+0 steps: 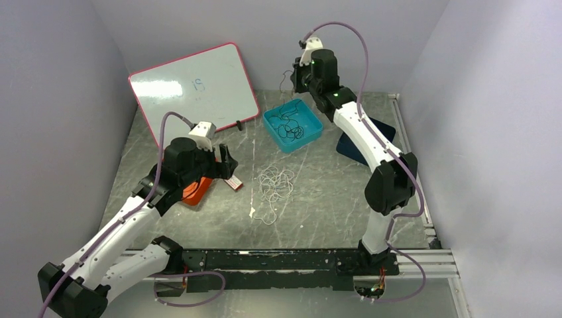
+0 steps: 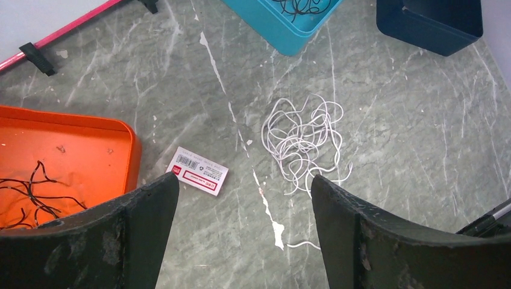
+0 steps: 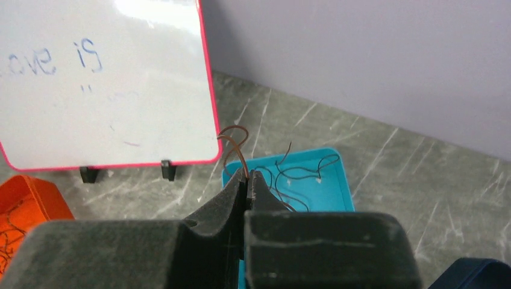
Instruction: Untangle the cables
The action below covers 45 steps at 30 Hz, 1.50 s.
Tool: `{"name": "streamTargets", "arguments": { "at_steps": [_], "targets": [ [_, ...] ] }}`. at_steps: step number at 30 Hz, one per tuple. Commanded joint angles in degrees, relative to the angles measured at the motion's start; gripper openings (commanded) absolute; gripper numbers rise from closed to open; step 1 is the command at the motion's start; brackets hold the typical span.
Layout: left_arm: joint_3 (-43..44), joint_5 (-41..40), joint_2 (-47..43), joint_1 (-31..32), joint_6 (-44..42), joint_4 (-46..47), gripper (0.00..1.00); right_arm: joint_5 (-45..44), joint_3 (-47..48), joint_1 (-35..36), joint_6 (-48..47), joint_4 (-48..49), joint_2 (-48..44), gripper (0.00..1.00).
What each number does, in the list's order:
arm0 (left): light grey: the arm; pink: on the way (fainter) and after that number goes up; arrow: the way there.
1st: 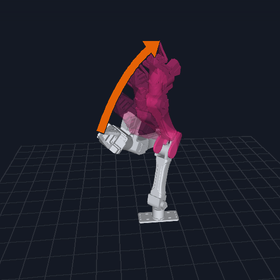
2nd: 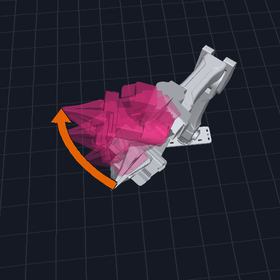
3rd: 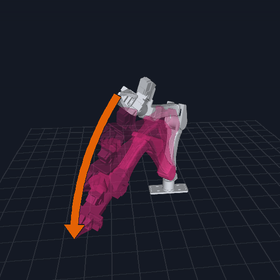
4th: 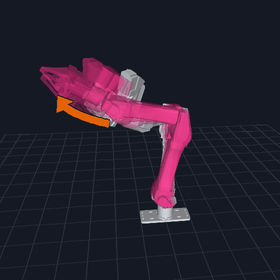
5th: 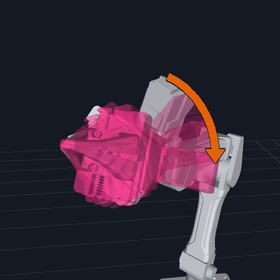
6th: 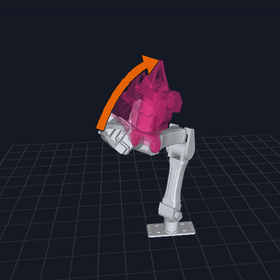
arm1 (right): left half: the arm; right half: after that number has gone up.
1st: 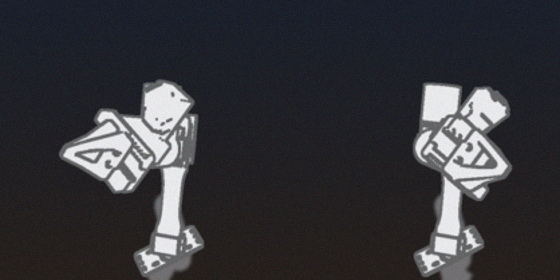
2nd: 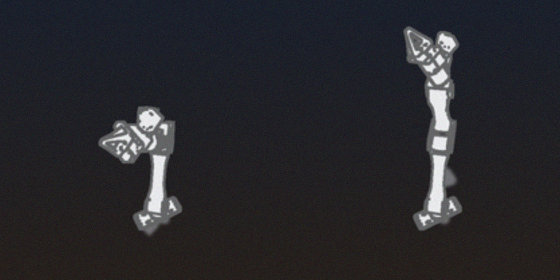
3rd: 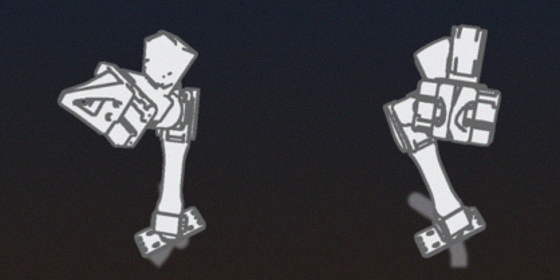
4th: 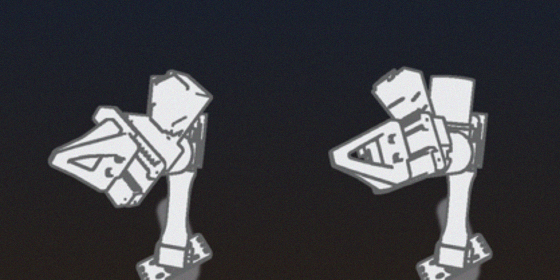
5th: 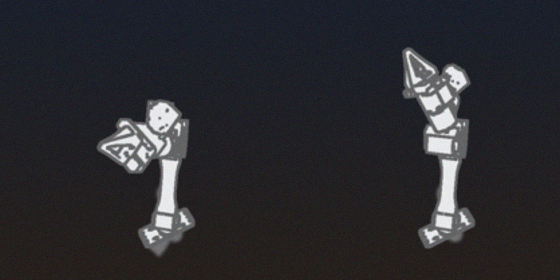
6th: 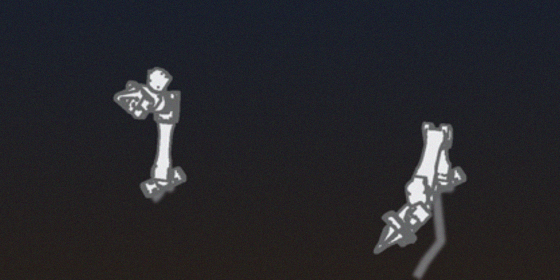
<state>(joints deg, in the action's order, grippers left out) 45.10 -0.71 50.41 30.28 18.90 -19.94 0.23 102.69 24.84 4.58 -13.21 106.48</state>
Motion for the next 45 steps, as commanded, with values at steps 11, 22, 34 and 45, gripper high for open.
{"name": "streamTargets", "arguments": {
  "at_steps": [11, 22, 34, 45],
  "targets": [
    [1.2, 0.7, 0.8, 0.1, 0.4, 0.9, 0.84, -1.5, -0.8, -0.4, -1.7, 0.7, 1.5, 0.00],
    [1.3, 1.0, 0.7, 0.1, 0.4, 0.2, 0.84, -2.2, -5.8, -0.7, -1.8, 2.0, 8.6, 0.02],
    [1.0, 1.3, 0.5, 0.1, 0.5, 0.3, 0.84, 0.0, -4.2, -1.1, -0.9, 0.3, 11.9, 0.30],
    [0.3, 2.2, 0.9, 0.1, 1.4, 1.3, 0.85, -4.7, -6.7, -1.4, -0.7, -1.0, 5.1, 0.40]
  ]
}}
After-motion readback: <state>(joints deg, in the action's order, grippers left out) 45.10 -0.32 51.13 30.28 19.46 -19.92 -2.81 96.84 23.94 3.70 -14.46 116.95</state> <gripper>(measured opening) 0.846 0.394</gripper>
